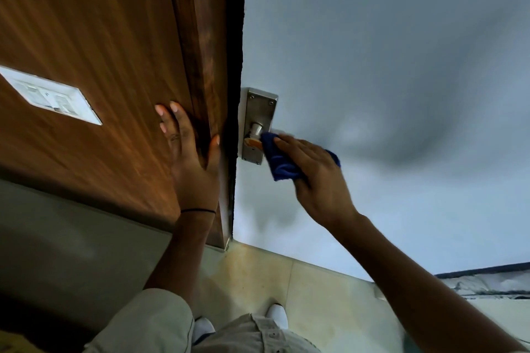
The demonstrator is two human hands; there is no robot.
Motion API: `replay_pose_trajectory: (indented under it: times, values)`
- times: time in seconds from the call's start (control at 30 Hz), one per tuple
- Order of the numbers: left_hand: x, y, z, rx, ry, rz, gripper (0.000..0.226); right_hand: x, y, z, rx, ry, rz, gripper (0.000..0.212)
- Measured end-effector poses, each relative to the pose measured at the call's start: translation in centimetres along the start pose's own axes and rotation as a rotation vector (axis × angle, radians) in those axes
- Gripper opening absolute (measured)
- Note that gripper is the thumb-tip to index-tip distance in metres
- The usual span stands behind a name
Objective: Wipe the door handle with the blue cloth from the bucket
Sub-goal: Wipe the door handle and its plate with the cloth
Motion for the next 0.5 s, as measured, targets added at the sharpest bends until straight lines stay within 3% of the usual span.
replay_pose_trajectory:
  times: [0.13, 0.27, 0.4, 0.5]
  values:
    - [0.2, -0.2, -0.4, -0.015, -0.011, -0.014, 0.074, 0.6, -1.4, -1.1, -0.130, 0.178, -0.052, 0.044]
    - [0.1, -0.1, -0.1, -0.021, 0.009, -0.006, 0.074, -0.8, 1.7, -2.6, -0.331, 0.333, 0.050, 0.036]
    - [0.2, -0.1, 0.0, -0.015, 0.010, 0.004, 0.076, -0.3, 2.1, -3.5, -0.341, 0.568, 0.123, 0.023]
    - [0.2, -0.2, 0.0, -0.007, 0.013, 0.005, 0.076, 0.4, 0.6, -4.7, -0.400, 0.669, 0.168, 0.030]
Point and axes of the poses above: each hand's wrist, its own y-axis towards the middle knuckle, its own x-axis out of the back of the hand, z = x × y, the point moved 9 cm from there along y, towards the middle knuckle, and after that the axes turned 12 degrees about z, right-handed, at the moved point
